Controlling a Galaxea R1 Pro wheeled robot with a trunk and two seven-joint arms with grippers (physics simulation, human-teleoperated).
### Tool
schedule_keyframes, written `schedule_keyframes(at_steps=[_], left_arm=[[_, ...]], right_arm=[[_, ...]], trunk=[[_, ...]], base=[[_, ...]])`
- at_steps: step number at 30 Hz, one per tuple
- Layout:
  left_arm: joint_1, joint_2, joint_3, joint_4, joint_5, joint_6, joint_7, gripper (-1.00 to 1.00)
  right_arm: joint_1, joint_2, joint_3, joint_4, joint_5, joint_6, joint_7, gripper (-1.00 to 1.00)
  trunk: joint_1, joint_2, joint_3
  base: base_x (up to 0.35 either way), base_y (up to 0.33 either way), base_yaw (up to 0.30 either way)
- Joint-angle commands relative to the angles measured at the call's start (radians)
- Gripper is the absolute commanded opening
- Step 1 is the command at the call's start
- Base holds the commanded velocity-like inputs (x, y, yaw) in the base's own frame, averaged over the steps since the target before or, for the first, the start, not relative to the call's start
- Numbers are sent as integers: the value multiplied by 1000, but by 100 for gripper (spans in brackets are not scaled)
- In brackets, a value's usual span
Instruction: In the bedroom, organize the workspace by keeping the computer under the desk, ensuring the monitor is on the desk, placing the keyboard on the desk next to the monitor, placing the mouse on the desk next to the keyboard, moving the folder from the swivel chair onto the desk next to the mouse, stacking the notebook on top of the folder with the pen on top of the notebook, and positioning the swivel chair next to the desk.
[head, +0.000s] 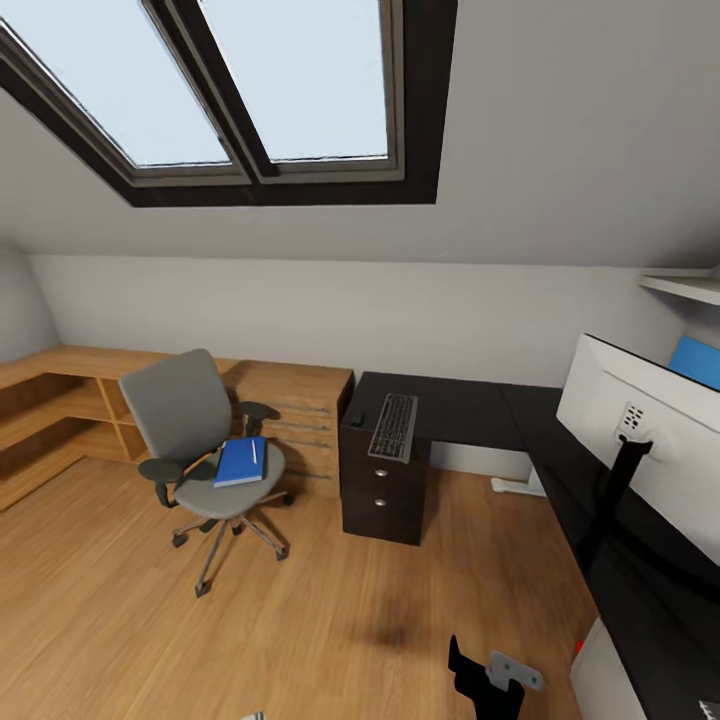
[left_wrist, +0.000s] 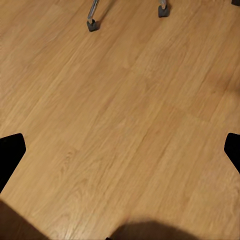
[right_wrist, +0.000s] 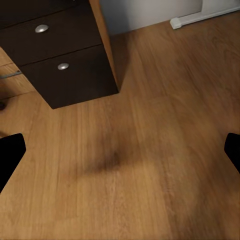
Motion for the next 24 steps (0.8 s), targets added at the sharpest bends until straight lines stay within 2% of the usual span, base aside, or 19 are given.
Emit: schedule_keyframes(at_steps=[1, 9, 10, 11, 13, 14, 17, 18, 21, 22, 24], left_arm=[[-2, 1, -8, 0, 10, -7, 6, 100], [-2, 1, -9, 0, 7, -10, 4, 100], [-2, 4, -12, -103, 1, 15, 5, 100], [-2, 10, -11, -194, 0, 69, 8, 100], [-2, 18, -11, -269, 0, 129, 9, 100], [-2, 27, -8, -388, 1, 241, 10, 100], [-2, 32, 8, -508, 1, 354, 12, 100], [-2, 33, 35, -585, 1, 421, 12, 100], [-2, 31, 87, -696, 0, 513, 12, 100], [-2, 30, 119, -765, 1, 572, 11, 100], [-2, 30, 148, -825, 3, 630, 11, 100]], right_arm=[[-1, 0, 0, 2, -2, -4, 0, 100], [-1, -2, 0, -1, -2, -5, 0, 100], [-3, -8, 3, -39, 0, -5, -3, 100], [-4, -16, 3, -98, -1, 7, -7, 100], [-5, -26, 2, -151, -1, 30, -15, 100], [-6, -39, 2, -243, -2, 104, -45, 100], [-7, -55, 2, -358, -1, 228, -97, 100], [-7, -65, 2, -450, -1, 331, -135, 100], [-7, -77, 1, -596, -1, 503, -186, 100], [-7, -85, 0, -688, -1, 625, -209, 100], [-7, -93, -3, -764, -2, 744, -223, 100]], trunk=[[-3, 6, 1], [-34, 62, 27], [-38, 69, 30], [-42, 76, 33], [-49, 90, 39], [-53, 97, 42], [-65, 118, 52], [-69, 125, 55], [-80, 146, 64], [-84, 153, 67], [-88, 160, 70]], base=[[0, 0, 8], [0, 0, 2], [0, 0, 0], [0, 0, 0], [0, 0, 0], [0, 0, 0], [0, 0, 0], [0, 0, 0], [0, 0, 0], [0, 0, 0], [0, 0, 0]])
